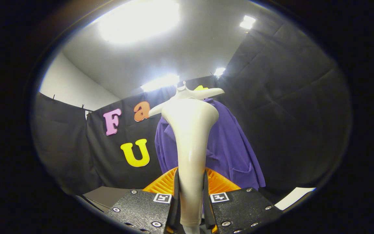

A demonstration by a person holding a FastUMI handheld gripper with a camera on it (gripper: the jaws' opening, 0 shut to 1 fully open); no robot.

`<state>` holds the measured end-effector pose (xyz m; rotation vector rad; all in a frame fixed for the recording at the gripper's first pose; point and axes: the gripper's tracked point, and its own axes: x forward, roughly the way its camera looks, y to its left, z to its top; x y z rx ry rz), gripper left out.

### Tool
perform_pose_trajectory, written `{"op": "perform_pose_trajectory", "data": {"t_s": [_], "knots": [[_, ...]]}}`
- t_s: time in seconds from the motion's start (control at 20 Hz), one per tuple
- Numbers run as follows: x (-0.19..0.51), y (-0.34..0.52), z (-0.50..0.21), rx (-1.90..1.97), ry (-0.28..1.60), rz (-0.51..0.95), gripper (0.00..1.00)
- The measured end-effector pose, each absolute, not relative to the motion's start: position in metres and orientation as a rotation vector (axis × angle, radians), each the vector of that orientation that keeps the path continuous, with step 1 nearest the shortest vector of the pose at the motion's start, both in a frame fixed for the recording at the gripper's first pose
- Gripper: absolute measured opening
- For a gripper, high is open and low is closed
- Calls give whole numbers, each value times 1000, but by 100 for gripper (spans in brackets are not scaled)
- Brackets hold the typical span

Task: Iron the clothes twice with a garment steamer, once on the left side and once on the right side.

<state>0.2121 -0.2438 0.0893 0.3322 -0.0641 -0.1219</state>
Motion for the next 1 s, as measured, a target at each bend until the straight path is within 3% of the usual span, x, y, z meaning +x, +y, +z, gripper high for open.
{"op": "perform_pose_trajectory", "data": {"t_s": [0.4, 1.0], "knots": [[275, -290, 107, 371, -124, -169, 29], [345, -349, 7, 385, 56, -259, 29]]}}
